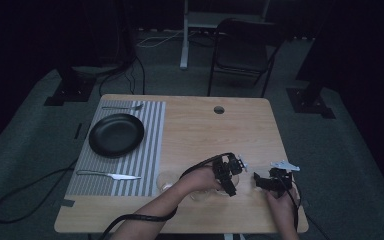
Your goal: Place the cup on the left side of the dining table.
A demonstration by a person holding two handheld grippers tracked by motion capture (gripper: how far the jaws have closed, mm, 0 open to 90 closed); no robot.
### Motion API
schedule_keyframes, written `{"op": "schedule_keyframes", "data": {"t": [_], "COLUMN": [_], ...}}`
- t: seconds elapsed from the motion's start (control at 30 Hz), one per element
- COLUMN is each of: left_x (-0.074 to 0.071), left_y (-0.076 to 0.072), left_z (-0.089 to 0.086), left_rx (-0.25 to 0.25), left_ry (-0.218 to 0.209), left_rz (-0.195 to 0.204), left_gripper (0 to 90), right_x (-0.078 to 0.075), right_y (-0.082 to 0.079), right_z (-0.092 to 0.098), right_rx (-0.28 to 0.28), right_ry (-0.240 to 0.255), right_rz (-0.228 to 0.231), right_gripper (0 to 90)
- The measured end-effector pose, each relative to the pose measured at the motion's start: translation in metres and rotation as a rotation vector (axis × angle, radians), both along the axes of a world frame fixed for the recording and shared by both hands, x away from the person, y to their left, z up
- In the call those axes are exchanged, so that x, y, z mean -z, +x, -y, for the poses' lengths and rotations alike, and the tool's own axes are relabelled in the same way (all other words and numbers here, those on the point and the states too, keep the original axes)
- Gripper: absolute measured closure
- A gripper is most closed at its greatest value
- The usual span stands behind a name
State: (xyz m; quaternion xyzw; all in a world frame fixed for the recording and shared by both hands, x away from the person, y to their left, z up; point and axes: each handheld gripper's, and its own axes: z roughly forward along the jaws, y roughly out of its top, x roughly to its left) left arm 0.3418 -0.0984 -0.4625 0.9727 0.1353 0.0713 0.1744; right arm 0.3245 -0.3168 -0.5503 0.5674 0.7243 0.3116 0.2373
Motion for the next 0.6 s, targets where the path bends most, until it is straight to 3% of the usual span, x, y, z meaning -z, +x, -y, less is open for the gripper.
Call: {"op": "schedule_keyframes", "data": {"t": [0.3,0.6], "left_x": [-0.007,-0.014], "left_y": [0.015,0.030], "left_z": [-0.004,-0.023], "left_rx": [-0.039,-0.100], "left_ry": [-0.011,-0.016], "left_rz": [0.003,0.016], "left_gripper": [18.0,18.0], "right_x": [0.000,0.000], "right_y": [0.000,0.000], "right_z": [0.000,0.000], "right_rx": [-0.001,-0.001], "right_ry": [-0.002,-0.001], "right_rz": [0.000,0.002], "right_gripper": [11.7,11.7]}}
